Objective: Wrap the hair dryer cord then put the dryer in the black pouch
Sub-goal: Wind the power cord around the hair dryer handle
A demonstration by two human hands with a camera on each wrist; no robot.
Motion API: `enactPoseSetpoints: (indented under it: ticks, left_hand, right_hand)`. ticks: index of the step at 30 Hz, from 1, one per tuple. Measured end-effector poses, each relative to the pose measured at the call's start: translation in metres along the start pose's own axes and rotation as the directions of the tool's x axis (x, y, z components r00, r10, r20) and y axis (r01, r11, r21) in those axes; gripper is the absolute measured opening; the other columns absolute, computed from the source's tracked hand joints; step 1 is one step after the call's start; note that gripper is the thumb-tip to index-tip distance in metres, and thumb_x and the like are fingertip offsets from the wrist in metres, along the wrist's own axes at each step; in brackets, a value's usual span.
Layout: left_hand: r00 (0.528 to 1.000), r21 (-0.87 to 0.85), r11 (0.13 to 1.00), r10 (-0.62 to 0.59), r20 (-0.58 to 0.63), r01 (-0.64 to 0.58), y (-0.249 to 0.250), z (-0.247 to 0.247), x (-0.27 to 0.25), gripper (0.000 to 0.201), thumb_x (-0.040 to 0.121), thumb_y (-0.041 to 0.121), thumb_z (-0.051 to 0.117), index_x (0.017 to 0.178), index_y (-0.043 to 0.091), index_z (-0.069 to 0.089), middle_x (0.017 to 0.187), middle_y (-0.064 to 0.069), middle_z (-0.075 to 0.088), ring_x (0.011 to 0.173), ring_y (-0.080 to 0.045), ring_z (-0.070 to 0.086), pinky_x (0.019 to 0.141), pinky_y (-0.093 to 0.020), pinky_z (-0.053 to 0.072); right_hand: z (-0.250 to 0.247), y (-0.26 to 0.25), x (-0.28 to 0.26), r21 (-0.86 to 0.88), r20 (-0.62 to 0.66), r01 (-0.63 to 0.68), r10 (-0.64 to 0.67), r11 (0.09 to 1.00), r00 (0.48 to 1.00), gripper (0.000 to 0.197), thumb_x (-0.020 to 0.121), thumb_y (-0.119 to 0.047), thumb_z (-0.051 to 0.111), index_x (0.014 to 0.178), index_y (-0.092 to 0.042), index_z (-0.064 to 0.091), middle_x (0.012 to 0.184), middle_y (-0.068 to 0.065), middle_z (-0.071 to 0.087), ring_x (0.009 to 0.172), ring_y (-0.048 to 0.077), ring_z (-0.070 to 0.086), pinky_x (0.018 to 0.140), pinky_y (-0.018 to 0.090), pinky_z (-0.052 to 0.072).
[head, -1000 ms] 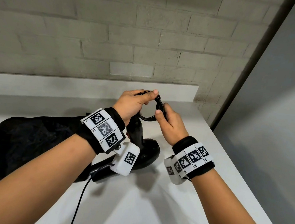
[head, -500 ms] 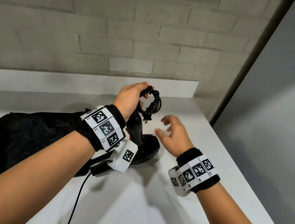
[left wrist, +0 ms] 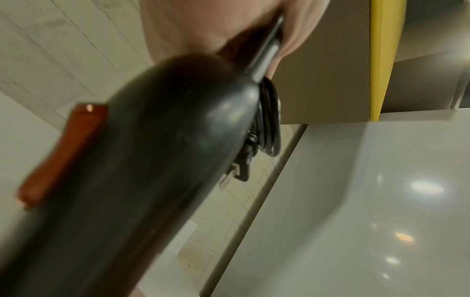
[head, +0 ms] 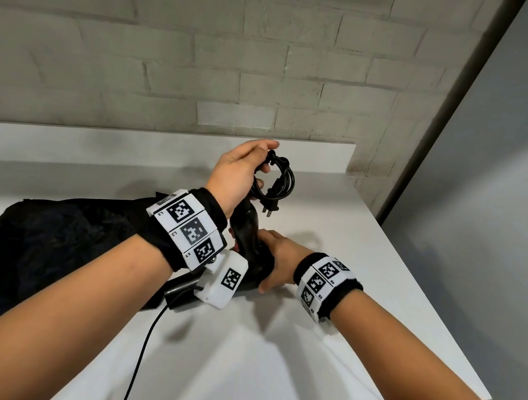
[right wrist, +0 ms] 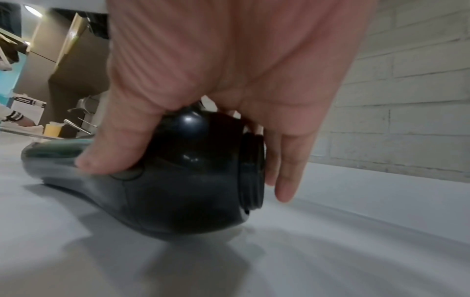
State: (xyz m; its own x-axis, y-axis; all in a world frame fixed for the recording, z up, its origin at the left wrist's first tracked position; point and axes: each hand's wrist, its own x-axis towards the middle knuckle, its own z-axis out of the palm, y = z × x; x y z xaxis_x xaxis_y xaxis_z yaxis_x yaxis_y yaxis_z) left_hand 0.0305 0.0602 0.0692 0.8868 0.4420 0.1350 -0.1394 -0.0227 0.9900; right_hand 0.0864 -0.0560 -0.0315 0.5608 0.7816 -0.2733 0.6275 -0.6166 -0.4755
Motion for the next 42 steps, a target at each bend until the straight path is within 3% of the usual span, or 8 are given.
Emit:
enactPoseSetpoints:
  ticks: [8,12,15,18,25,29,36,42]
  left_hand:
    - [0.967,0.215,0.971,0.045,0.252,-0.101,0.013,-0.019,0.000,0.016,0.097,0.016,0.043,0.095,0.022,0.057,0.078,0.003,0.049,0.061,-0.010,0.049,0.046,-0.009,0.041]
    - [0.890,0.407,0.907,-0.096,0.446,-0.106,0.021,-0.038,-0.002,0.048,0.054,0.030,0.080,0.091,0.041,0.050,0.094,0.004,0.045,0.064,-0.010,0.052,0.061,-0.028,0.052]
    - [0.845,0.496,0.859,-0.169,0.507,-0.126,0.024,-0.044,-0.004,0.068,0.052,0.010,0.084,0.096,0.044,0.045,0.105,0.003,0.042,0.058,-0.008,0.056,0.069,-0.042,0.056]
    - [0.852,0.515,0.843,-0.147,0.503,-0.159,0.024,-0.041,-0.005,0.071,0.062,-0.011,0.075,0.097,0.041,0.044,0.107,0.000,0.040,0.046,-0.010,0.056,0.053,-0.032,0.054]
    - [0.941,0.416,0.906,-0.077,0.329,-0.072,0.009,-0.039,0.002,0.060,0.067,-0.013,0.068,0.089,0.036,0.043,0.090,0.001,0.042,0.054,-0.021,0.055,0.046,-0.026,0.055]
    - [0.992,0.355,0.935,-0.038,0.121,-0.007,-0.001,-0.034,0.014,0.053,0.067,-0.009,0.069,0.095,0.025,0.042,0.085,0.002,0.044,0.062,-0.022,0.055,0.044,-0.028,0.055]
    - [0.975,0.156,0.979,-0.097,-0.199,0.130,-0.017,-0.033,0.033,0.049,0.066,-0.004,0.070,0.086,0.026,0.037,0.104,-0.010,0.050,0.076,-0.027,0.060,0.044,-0.027,0.055]
    - [0.953,0.042,0.991,-0.107,-0.283,0.124,-0.032,-0.042,0.038,0.051,0.064,-0.004,0.071,0.083,0.029,0.036,0.107,-0.012,0.050,0.080,-0.028,0.060,0.049,-0.029,0.056]
  right_hand:
    - [-0.002,-0.004,-0.006,0.027,-0.047,-0.048,0.049,0.998,0.998,0.080,0.048,-0.021,0.084,0.115,-0.030,0.040,0.110,0.001,0.050,0.096,0.023,0.056,0.087,0.040,0.052]
    - [-0.003,-0.006,-0.009,0.066,-0.048,-0.059,0.063,0.996,0.997,0.079,0.047,-0.018,0.084,0.113,-0.030,0.043,0.112,0.002,0.051,0.099,0.023,0.055,0.089,0.041,0.051]
    - [-0.003,-0.005,-0.008,0.066,-0.047,-0.050,0.054,0.997,0.997,0.082,0.045,-0.018,0.085,0.114,-0.030,0.043,0.113,0.002,0.051,0.101,0.023,0.054,0.091,0.042,0.050]
    - [-0.001,-0.003,-0.006,0.074,-0.044,-0.066,0.070,0.995,0.997,0.081,0.046,-0.017,0.085,0.115,-0.030,0.043,0.114,0.002,0.052,0.102,0.023,0.054,0.091,0.040,0.049]
    - [0.001,0.001,-0.008,0.034,-0.150,-0.212,0.214,0.977,0.965,0.093,0.056,-0.021,0.080,0.134,-0.027,0.030,0.128,0.007,0.044,0.118,0.028,0.044,0.097,0.043,0.045]
    - [0.008,-0.018,-0.016,0.034,-0.376,-0.336,0.324,0.941,0.868,0.054,0.079,-0.023,0.062,0.122,-0.008,0.033,0.120,0.016,0.051,0.112,0.033,0.048,0.088,0.040,0.046]
    - [0.038,-0.043,-0.014,0.210,-0.255,-0.319,0.367,0.924,0.894,0.082,0.077,-0.051,0.059,0.135,-0.012,0.017,0.115,0.017,0.058,0.096,0.033,0.062,0.078,0.038,0.053]
    - [0.056,-0.035,-0.014,0.150,-0.075,-0.348,0.362,0.925,0.929,0.106,0.073,-0.051,0.064,0.137,-0.040,-0.020,0.145,0.020,0.011,0.098,0.033,0.058,0.083,0.034,0.048]
